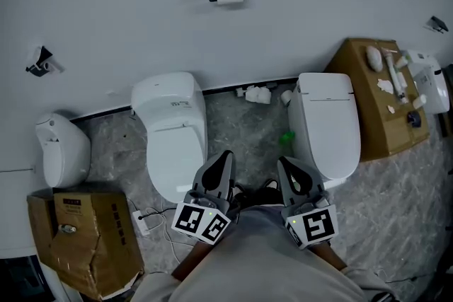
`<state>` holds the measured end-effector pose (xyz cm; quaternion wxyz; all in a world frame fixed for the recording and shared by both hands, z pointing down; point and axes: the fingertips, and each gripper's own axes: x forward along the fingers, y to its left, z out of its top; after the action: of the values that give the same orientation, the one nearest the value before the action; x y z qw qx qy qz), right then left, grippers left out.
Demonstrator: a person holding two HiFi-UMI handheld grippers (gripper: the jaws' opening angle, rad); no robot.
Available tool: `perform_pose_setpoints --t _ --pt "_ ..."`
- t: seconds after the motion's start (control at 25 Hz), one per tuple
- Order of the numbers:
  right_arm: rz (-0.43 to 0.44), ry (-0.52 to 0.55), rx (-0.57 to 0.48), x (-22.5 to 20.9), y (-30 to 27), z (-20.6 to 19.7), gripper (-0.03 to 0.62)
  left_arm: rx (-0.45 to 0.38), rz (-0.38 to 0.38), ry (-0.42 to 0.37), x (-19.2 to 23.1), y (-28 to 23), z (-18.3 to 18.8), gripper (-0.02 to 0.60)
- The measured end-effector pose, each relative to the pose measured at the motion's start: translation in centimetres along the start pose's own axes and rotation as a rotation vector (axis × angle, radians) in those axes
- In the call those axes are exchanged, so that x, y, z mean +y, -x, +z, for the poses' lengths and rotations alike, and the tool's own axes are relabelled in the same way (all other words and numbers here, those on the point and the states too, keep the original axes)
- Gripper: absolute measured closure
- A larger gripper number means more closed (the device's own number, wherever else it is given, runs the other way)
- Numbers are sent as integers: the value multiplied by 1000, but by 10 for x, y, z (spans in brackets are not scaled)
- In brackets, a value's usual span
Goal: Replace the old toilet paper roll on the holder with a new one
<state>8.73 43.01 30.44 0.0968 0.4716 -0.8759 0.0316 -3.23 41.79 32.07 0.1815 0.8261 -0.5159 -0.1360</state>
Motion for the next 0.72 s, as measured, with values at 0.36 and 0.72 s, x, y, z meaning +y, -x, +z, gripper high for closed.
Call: perform_pose_setpoints --t 0.36,0.72 --pt "-2 -49 -10 10 -8 3 579 -10 -12 -13 9 6 10 577" --pt "-26 -45 -31 2 -19 12 577 -1 -33 -17 16 -7 15 577"
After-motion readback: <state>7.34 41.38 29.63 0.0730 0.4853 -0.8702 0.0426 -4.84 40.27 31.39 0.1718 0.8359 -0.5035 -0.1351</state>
